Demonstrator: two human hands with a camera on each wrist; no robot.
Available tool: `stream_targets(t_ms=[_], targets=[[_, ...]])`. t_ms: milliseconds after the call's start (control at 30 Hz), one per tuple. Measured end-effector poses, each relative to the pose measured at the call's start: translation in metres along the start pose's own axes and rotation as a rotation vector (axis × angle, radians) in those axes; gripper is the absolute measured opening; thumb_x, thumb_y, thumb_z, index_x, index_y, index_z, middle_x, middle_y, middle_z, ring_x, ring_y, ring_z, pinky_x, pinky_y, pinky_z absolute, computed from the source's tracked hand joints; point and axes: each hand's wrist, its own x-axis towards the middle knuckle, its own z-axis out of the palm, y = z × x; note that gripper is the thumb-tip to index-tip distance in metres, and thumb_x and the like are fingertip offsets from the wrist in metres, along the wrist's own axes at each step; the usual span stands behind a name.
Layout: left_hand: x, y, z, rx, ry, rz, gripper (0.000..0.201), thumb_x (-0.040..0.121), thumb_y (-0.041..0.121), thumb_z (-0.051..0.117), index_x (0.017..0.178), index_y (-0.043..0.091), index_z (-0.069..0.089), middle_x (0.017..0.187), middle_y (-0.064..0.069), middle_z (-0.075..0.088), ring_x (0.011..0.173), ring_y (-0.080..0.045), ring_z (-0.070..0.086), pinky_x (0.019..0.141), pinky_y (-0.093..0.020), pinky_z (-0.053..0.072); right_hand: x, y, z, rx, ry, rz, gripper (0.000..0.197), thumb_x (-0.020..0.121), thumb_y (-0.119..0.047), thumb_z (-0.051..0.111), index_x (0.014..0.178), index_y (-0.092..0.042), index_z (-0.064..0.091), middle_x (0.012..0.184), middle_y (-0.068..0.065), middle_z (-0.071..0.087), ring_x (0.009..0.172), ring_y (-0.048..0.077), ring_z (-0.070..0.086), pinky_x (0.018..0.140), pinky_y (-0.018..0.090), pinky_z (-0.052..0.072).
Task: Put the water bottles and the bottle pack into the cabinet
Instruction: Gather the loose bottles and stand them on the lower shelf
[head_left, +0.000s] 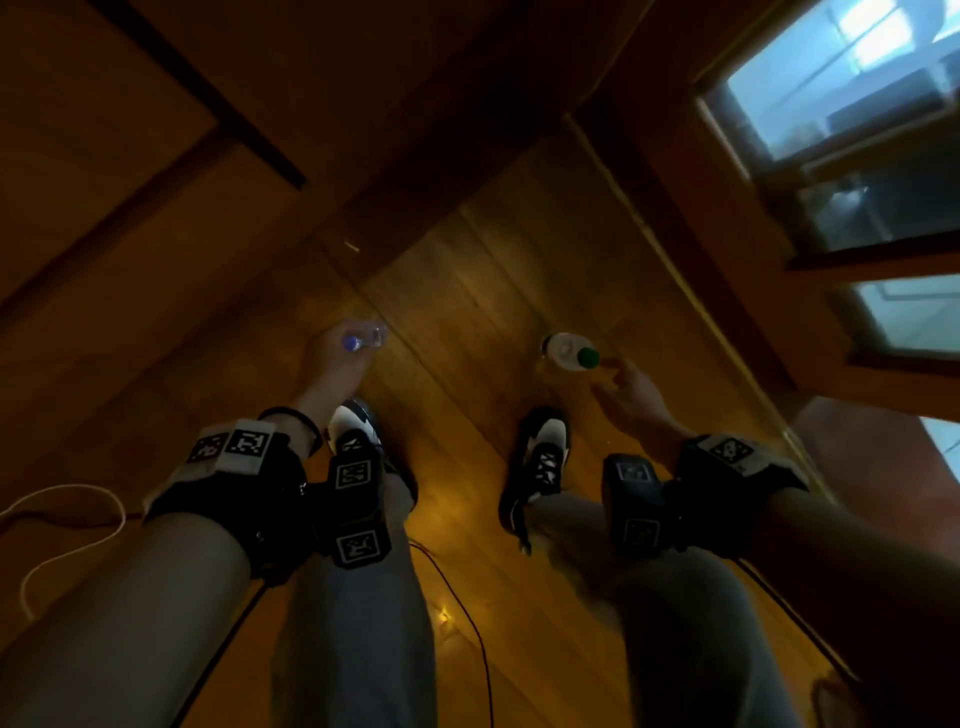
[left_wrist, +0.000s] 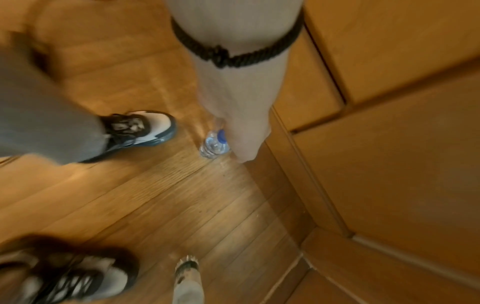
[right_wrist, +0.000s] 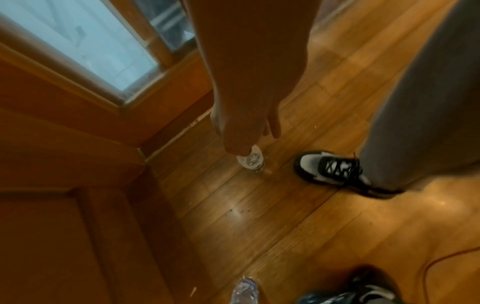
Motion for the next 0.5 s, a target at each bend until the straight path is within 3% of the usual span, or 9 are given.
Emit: stream_targets(t_ms=[67, 200, 300, 400, 433, 500], targets=[[0.015, -0.002, 0.005, 0.079, 0.002, 0.023, 0.018, 0.091, 0.006, 0.061, 0.107, 0.014, 0.061, 0.128, -0.012, 0.059, 0.098, -0.017, 0.05, 0.069, -0.02, 0.042, 0.017, 0.003, 0.01, 0.065, 0.039, 0.044, 0.053, 0.091, -0.036, 0.055, 0.137, -0.015, 0.04, 0.117, 0.013, 0.055, 0.098, 0.03, 0.06, 0.088, 0.047, 0.053], [0.043, -0.012, 0.012, 0.187, 0.027, 0.015, 0.04, 0.092, 0.005, 0.058, 0.132, 0.007, 0.052, 0.141, -0.014, 0.046, 0.12, -0.029, 0.052, 0.084, -0.028, 0.042, 0.045, 0.003, 0.031, 0.132, 0.055, 0.056, 0.057, 0.09, -0.034, 0.058, 0.139, -0.018, 0.036, 0.13, 0.017, 0.053, 0.105, 0.039, 0.061, 0.088, 0.051, 0.055], [0.061, -0.023, 0.015, 0.214, 0.03, 0.012, 0.047, 0.09, 0.003, 0.06, 0.135, 0.008, 0.05, 0.146, -0.016, 0.035, 0.13, -0.033, 0.044, 0.09, -0.03, 0.043, 0.065, 0.007, 0.043, 0.14, 0.041, 0.068, 0.06, 0.088, -0.036, 0.058, 0.141, -0.023, 0.034, 0.132, 0.018, 0.052, 0.098, 0.036, 0.062, 0.08, 0.043, 0.056], [0.077, -0.032, 0.014, 0.203, 0.011, -0.025, 0.051, 0.085, -0.003, 0.063, 0.134, 0.005, 0.05, 0.145, -0.017, 0.039, 0.125, -0.031, 0.047, 0.086, -0.027, 0.044, 0.084, 0.013, 0.052, 0.146, 0.067, 0.061, 0.057, 0.087, -0.038, 0.059, 0.137, -0.021, 0.035, 0.126, 0.018, 0.052, 0.086, 0.03, 0.059, 0.056, 0.028, 0.048], [0.082, -0.035, 0.014, 0.195, -0.006, -0.034, 0.05, 0.083, -0.005, 0.064, 0.131, 0.003, 0.051, 0.141, -0.017, 0.045, 0.119, -0.029, 0.05, 0.081, -0.023, 0.045, 0.088, 0.014, 0.053, 0.152, 0.085, 0.057, 0.057, 0.086, -0.041, 0.06, 0.134, -0.021, 0.036, 0.125, 0.017, 0.052, 0.087, 0.032, 0.06, 0.053, 0.028, 0.048], [0.09, -0.039, 0.013, 0.209, -0.029, -0.027, 0.044, 0.08, -0.007, 0.067, 0.121, 0.001, 0.056, 0.128, -0.016, 0.056, 0.105, -0.023, 0.055, 0.066, -0.016, 0.045, 0.096, 0.017, 0.057, 0.163, 0.113, 0.053, 0.056, 0.084, -0.046, 0.06, 0.129, -0.022, 0.037, 0.123, 0.017, 0.051, 0.093, 0.036, 0.061, 0.065, 0.041, 0.058]])
